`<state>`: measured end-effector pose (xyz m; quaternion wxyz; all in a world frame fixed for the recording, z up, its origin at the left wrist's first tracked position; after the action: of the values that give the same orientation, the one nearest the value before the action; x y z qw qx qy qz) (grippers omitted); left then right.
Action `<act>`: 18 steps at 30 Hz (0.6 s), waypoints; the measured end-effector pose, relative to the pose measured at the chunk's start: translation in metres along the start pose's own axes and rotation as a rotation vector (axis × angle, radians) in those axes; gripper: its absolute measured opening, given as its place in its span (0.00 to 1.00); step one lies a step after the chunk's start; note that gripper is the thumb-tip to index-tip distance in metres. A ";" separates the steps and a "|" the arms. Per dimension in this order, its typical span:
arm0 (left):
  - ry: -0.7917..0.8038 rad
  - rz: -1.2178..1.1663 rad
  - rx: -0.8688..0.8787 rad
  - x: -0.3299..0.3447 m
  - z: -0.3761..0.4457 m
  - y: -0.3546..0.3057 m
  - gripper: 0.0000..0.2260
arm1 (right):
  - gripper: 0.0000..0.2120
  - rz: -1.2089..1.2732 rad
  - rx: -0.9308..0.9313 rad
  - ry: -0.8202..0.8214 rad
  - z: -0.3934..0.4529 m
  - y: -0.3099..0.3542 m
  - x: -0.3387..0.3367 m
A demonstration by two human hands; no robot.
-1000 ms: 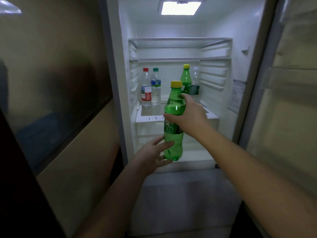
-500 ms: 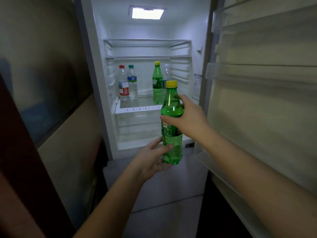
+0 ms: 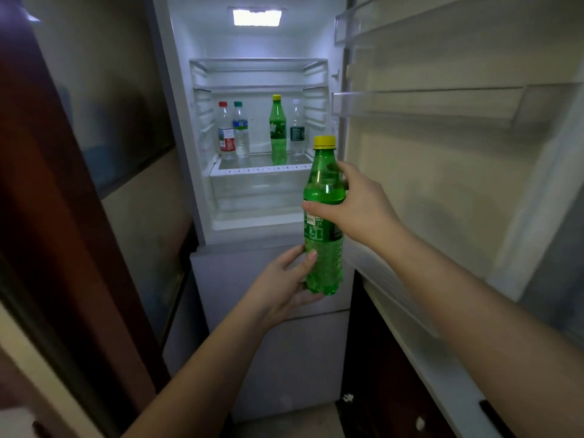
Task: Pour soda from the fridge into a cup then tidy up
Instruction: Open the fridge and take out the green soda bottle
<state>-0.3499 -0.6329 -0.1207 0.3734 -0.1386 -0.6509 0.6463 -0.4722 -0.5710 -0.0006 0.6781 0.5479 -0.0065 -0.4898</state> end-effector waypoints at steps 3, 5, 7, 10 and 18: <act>-0.013 -0.010 -0.009 0.021 -0.036 0.003 0.19 | 0.34 -0.016 -0.010 0.004 -0.030 0.003 -0.021; -0.006 -0.012 -0.008 0.032 -0.054 0.003 0.20 | 0.35 -0.018 -0.015 0.007 -0.048 0.006 -0.034; 0.006 0.009 0.011 0.041 -0.070 0.001 0.23 | 0.34 -0.003 -0.015 0.005 -0.063 0.009 -0.044; 0.039 0.023 0.024 0.052 -0.092 -0.004 0.28 | 0.36 0.000 -0.005 -0.005 -0.083 0.011 -0.057; 0.127 0.006 0.036 0.074 -0.134 -0.011 0.16 | 0.36 -0.009 0.043 -0.059 -0.135 0.021 -0.085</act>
<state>-0.3078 -0.4865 -0.1034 0.4144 -0.1744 -0.6137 0.6490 -0.4292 -0.4166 0.0060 0.6635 0.5476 -0.0345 -0.5086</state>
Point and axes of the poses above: each hand's wrist, its own z-axis towards the middle knuckle, its own x-axis out of the palm, y = z × x, the point moved 3 cm from there along z, towards the middle knuckle, and after that the axes turned 11 degrees about x, right-handed, at the moved point
